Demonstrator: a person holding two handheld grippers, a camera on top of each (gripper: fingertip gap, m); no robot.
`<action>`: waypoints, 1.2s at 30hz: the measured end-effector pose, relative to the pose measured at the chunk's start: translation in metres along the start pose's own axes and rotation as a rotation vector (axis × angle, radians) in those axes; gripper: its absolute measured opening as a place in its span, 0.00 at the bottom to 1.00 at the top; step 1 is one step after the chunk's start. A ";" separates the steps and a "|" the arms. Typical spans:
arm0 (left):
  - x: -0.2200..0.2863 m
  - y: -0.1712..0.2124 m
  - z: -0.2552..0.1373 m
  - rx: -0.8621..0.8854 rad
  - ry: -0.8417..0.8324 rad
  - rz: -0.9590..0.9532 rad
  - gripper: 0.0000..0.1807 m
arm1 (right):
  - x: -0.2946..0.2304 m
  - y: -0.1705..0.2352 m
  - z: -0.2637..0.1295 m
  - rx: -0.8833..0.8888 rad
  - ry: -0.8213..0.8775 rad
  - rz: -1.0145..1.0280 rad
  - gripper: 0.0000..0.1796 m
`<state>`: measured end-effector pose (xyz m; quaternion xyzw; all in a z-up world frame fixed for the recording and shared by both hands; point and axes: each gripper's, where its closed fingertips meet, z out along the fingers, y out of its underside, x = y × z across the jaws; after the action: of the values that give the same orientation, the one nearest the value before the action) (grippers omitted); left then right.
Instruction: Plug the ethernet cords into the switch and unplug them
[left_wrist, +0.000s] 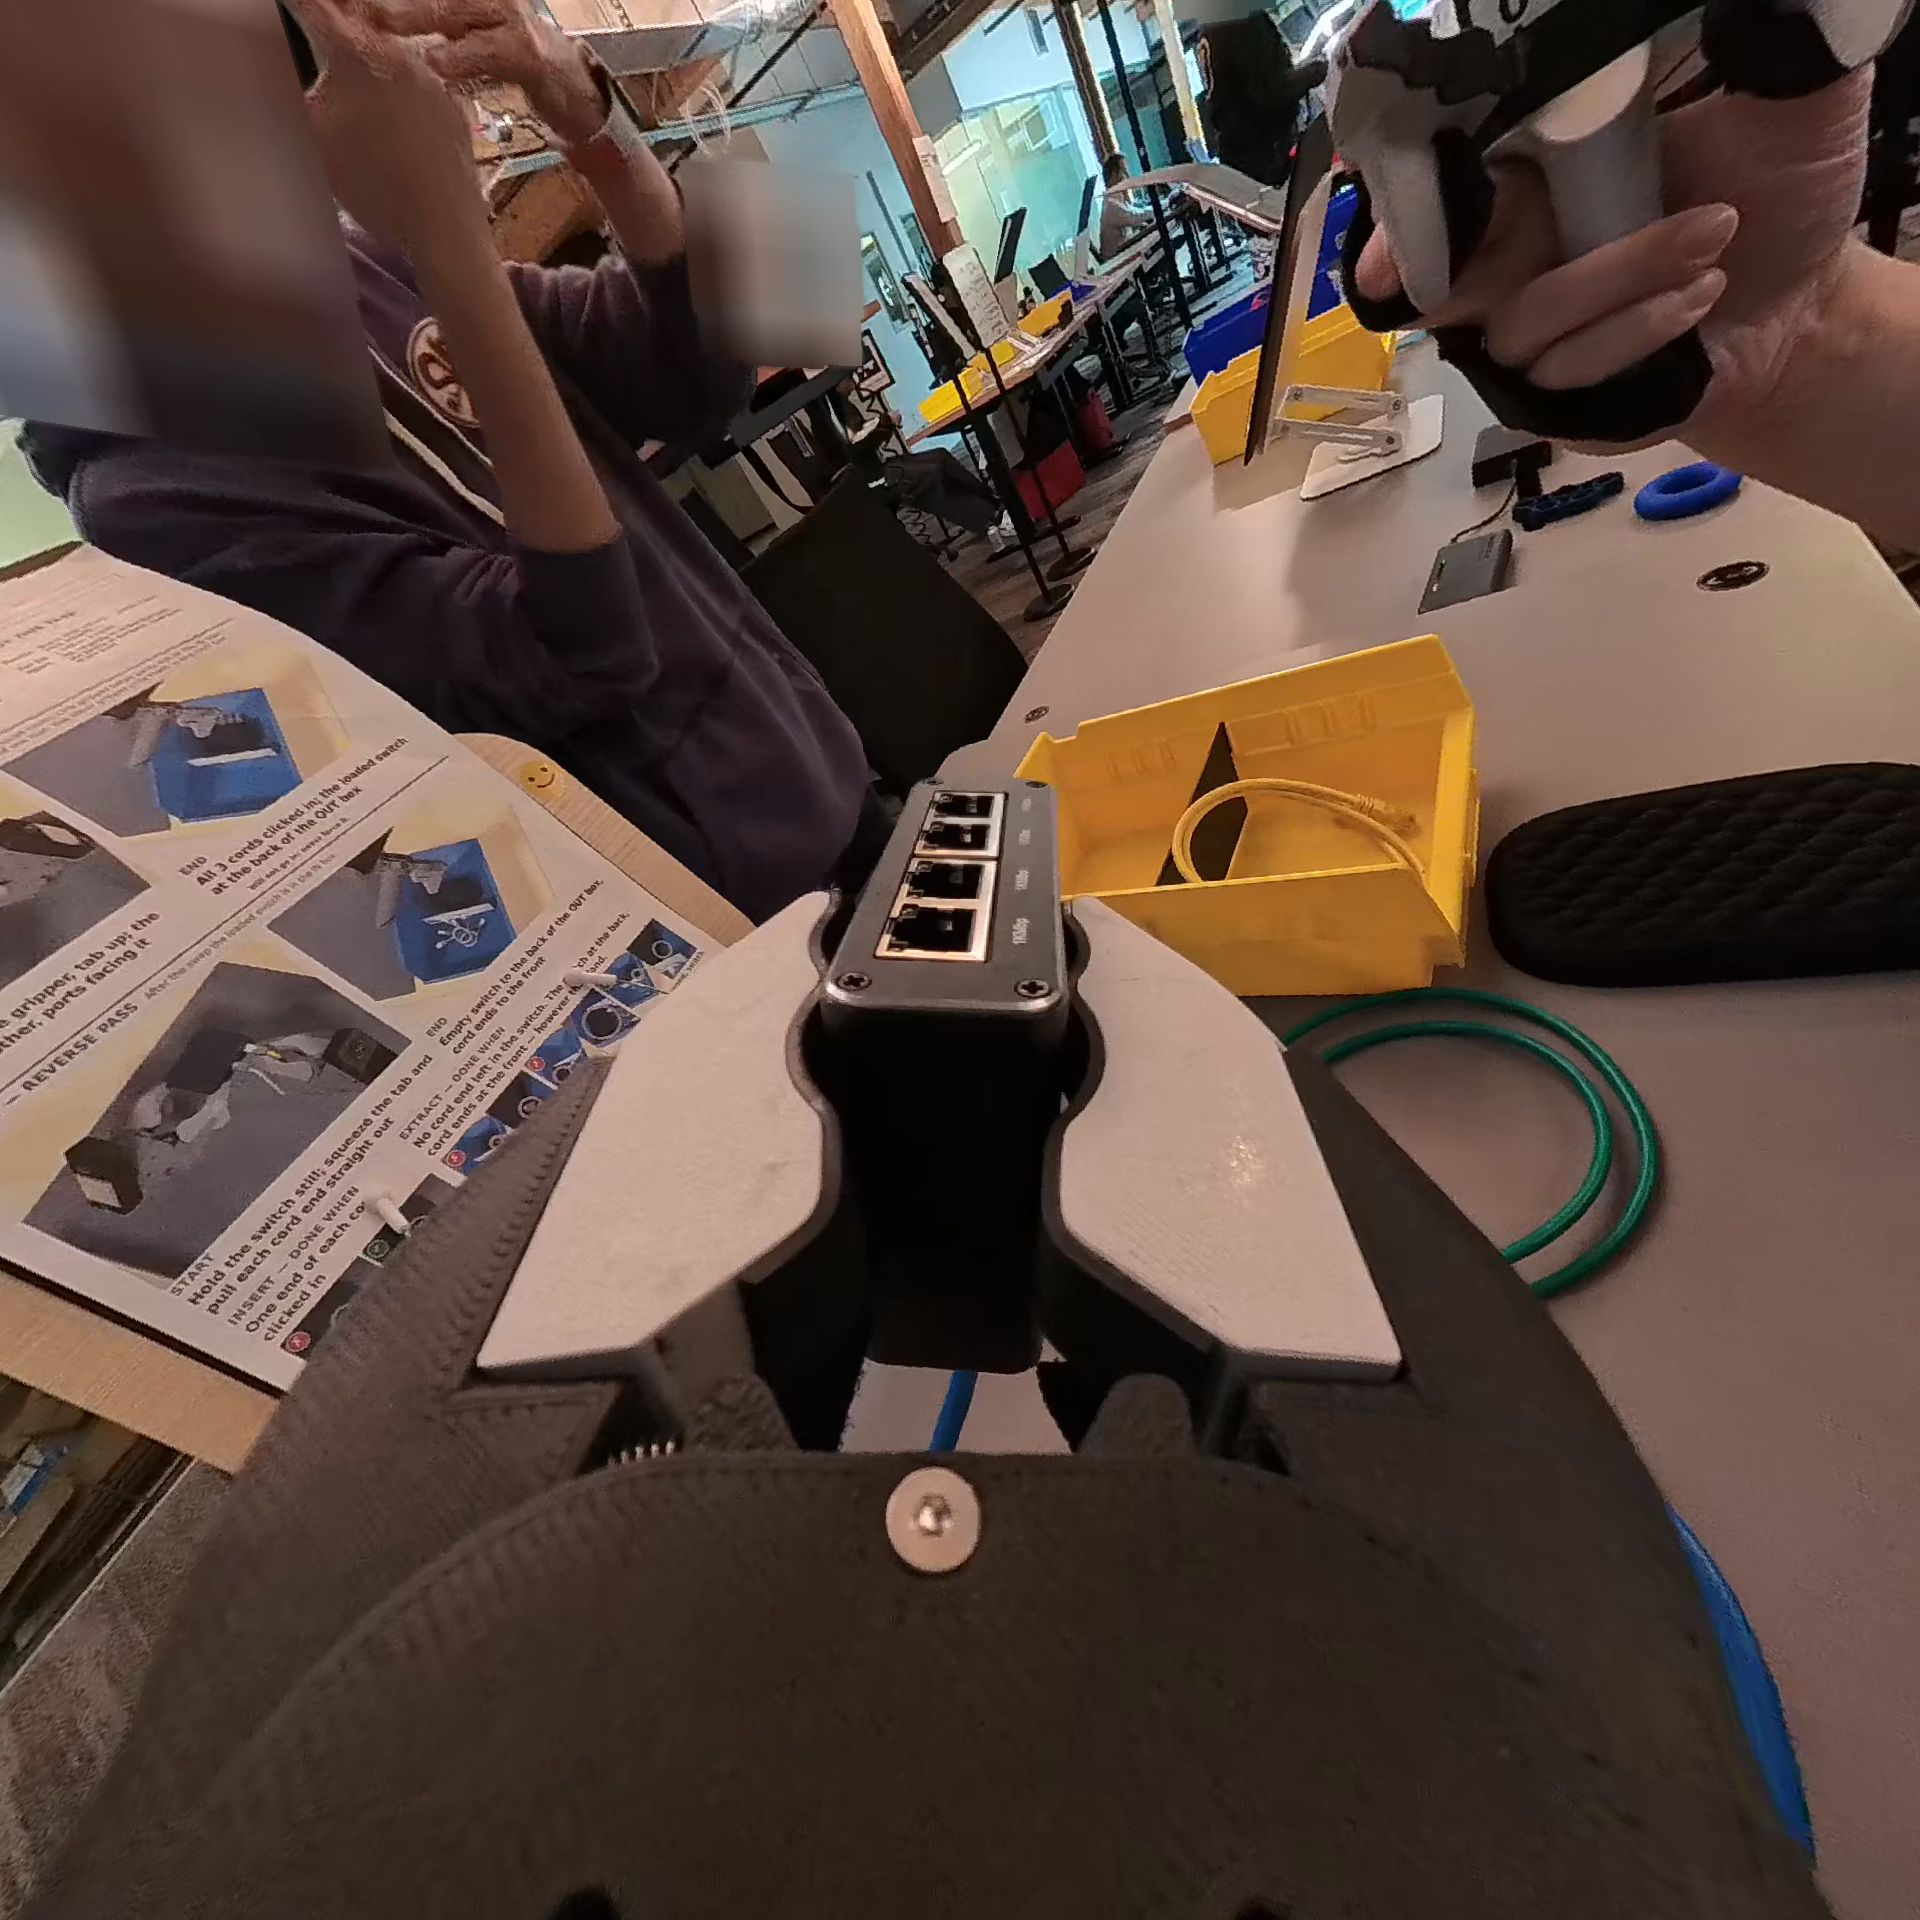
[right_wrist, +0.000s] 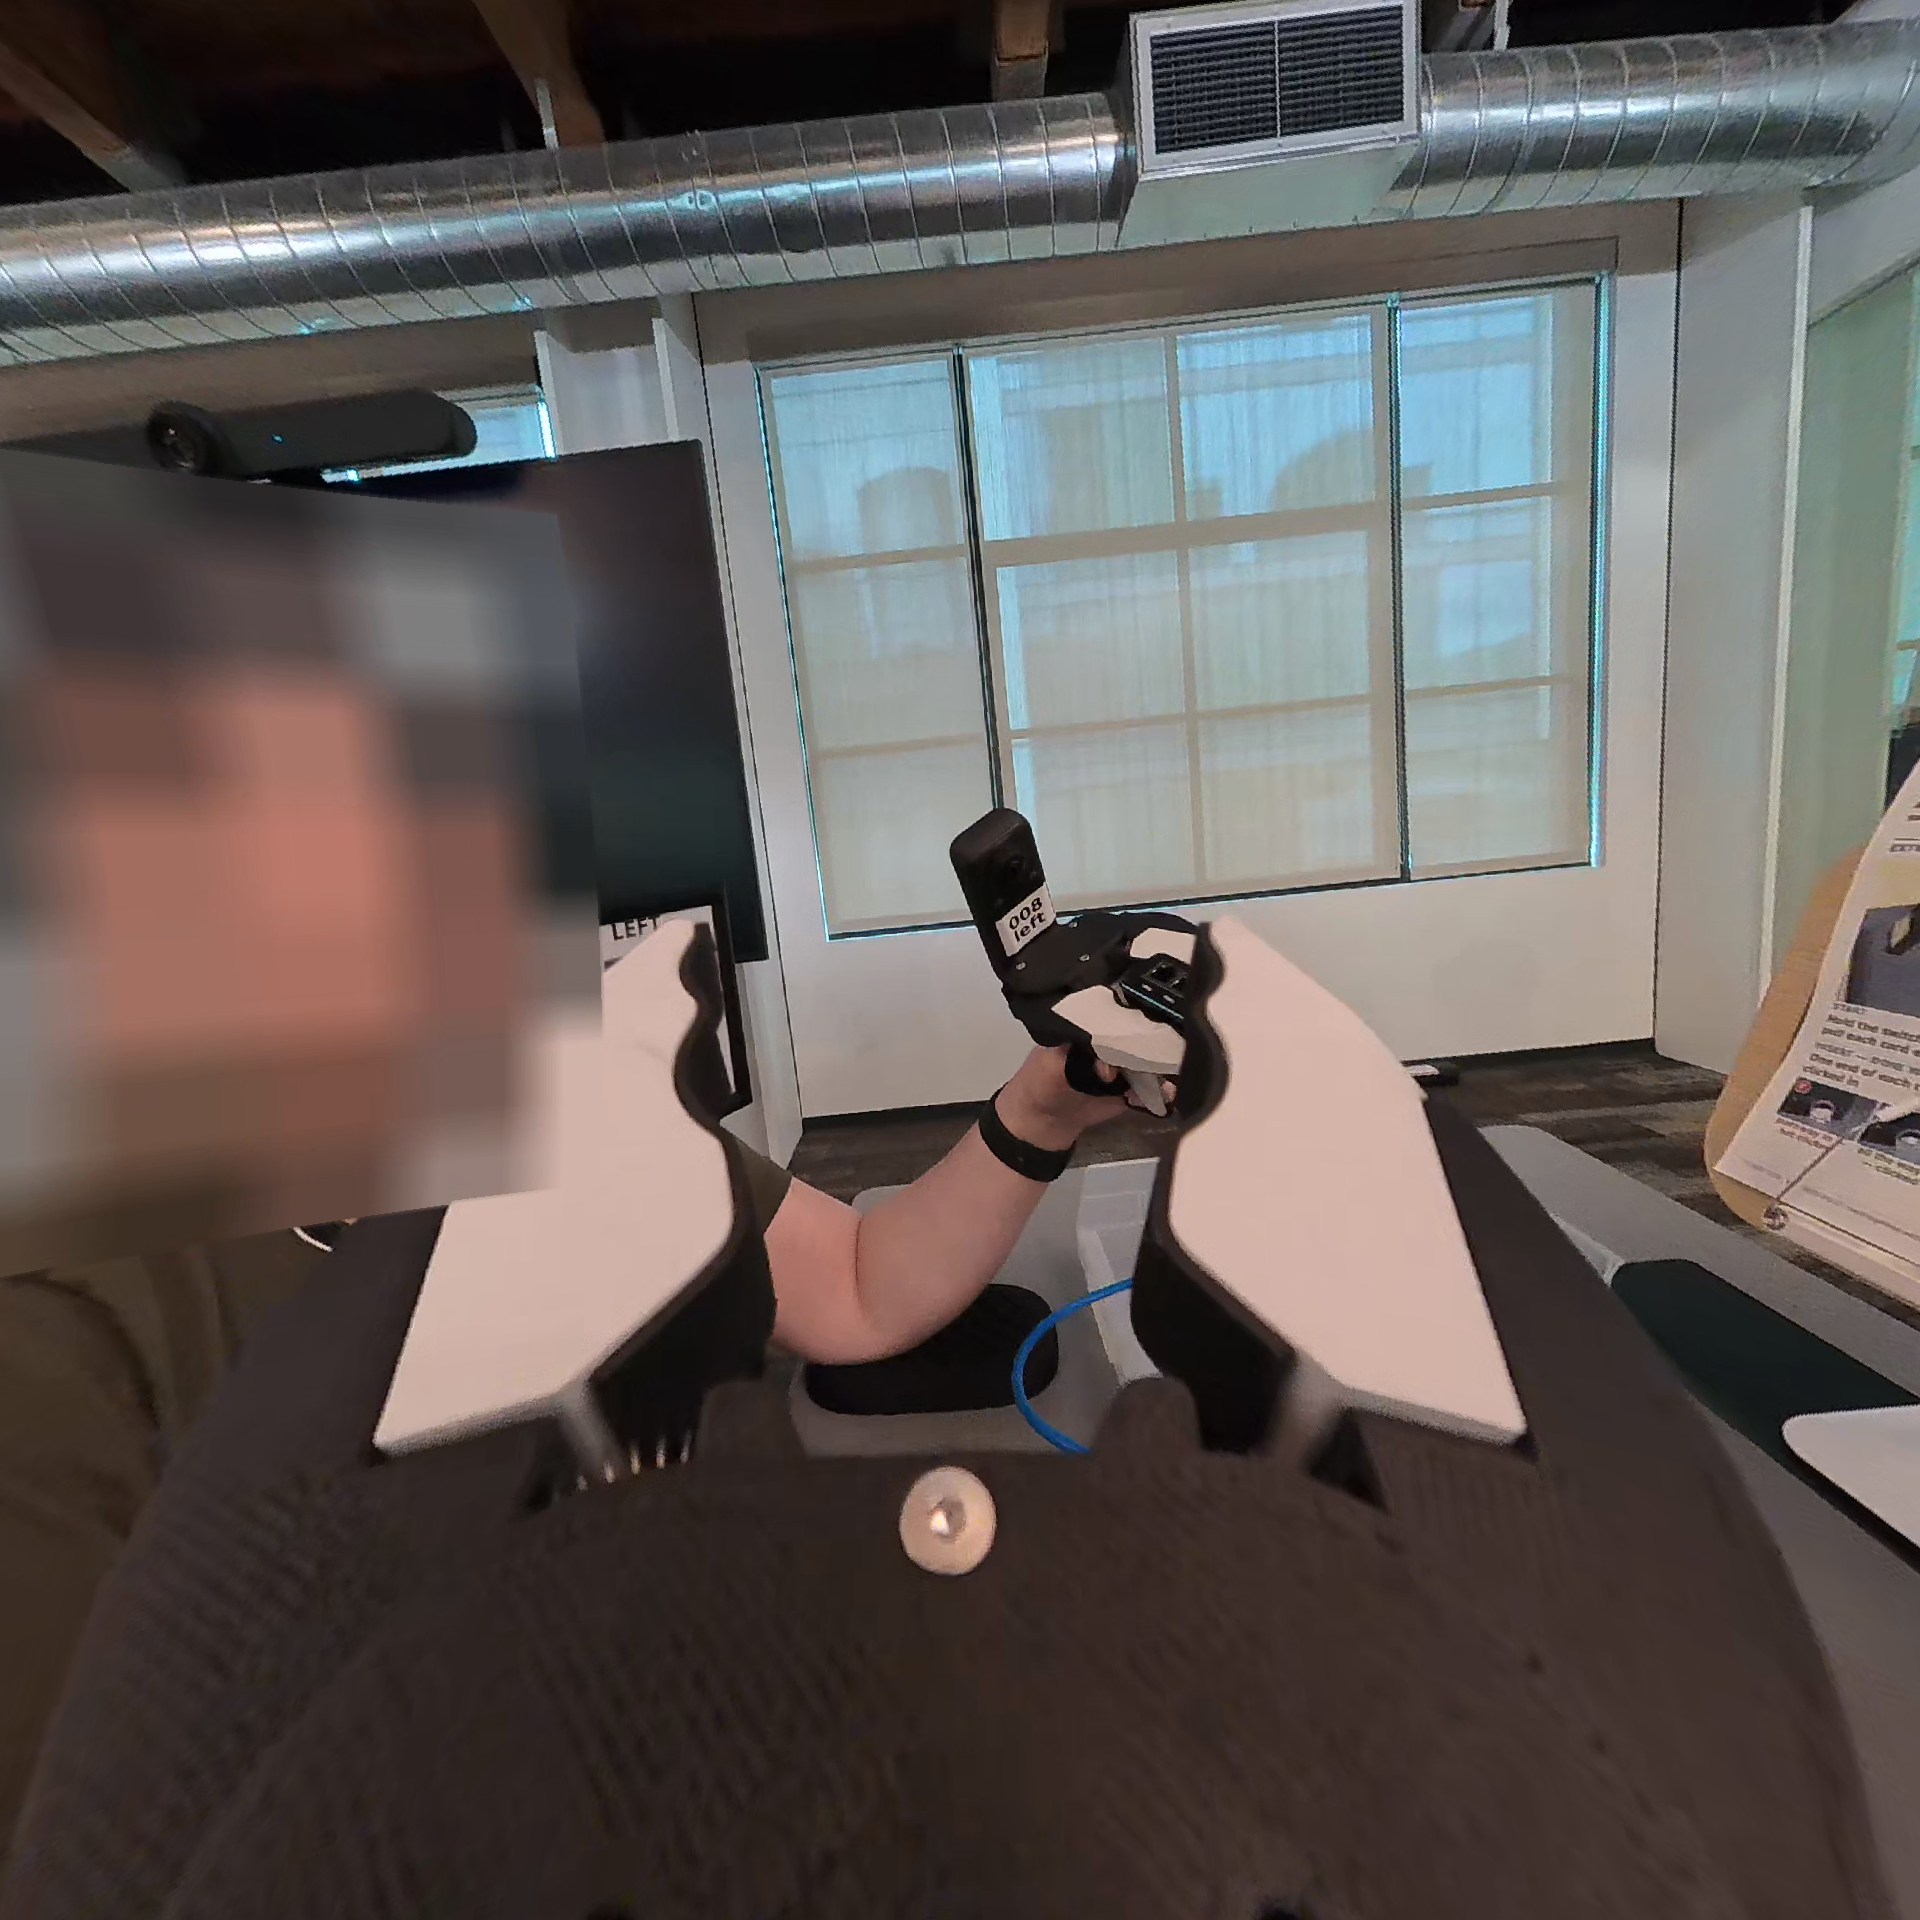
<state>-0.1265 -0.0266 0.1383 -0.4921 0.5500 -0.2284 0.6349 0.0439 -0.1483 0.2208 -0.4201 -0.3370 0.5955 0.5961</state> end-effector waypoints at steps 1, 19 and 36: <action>0.000 0.000 0.000 0.001 -0.002 0.000 0.20 | 0.000 0.001 0.001 -0.006 -0.002 0.002 0.48; -0.003 -0.002 -0.002 0.011 -0.016 0.009 0.20 | 0.010 0.009 0.000 -0.061 0.070 -0.057 0.44; -0.005 -0.004 -0.007 0.023 -0.023 0.002 0.20 | -0.015 0.003 -0.025 0.012 -0.143 -0.124 0.15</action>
<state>-0.1336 -0.0266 0.1453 -0.4870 0.5406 -0.2284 0.6468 0.0645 -0.1660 0.2089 -0.3513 -0.4004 0.5880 0.6087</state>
